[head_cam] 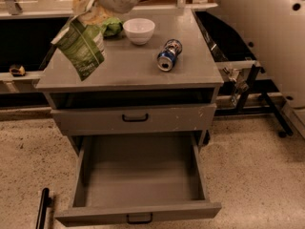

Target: Pick green jalapeno chip bag from middle drawer and place on counter

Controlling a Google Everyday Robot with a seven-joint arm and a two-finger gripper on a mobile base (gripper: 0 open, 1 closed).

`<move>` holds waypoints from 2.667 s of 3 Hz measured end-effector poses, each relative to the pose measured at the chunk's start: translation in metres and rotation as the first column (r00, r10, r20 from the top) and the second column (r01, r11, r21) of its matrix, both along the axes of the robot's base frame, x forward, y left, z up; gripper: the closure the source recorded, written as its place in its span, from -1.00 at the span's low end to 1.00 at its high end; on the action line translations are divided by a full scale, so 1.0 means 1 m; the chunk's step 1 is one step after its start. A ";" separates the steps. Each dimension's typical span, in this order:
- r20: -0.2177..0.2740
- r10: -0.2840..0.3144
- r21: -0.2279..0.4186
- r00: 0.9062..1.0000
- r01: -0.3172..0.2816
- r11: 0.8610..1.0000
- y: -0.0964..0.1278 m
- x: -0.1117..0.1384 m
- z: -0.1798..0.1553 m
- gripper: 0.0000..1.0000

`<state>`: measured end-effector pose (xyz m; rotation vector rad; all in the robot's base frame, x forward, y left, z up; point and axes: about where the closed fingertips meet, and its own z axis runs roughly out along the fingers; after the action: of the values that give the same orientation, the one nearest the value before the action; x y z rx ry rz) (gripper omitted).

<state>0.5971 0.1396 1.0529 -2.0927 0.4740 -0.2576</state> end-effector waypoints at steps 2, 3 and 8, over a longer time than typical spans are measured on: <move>0.027 0.026 0.024 0.999 -0.026 0.999 0.009 0.011 0.002 1.00; 0.092 0.053 0.098 0.994 -0.062 0.993 0.027 0.050 0.005 1.00; 0.147 -0.053 0.363 0.988 -0.004 0.932 0.059 0.172 -0.021 -0.73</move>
Offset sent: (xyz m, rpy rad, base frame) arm 0.0322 0.0202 0.0079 0.0731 -0.0793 0.0644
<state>0.7692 0.1989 1.0318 -1.6925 0.4195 -0.3194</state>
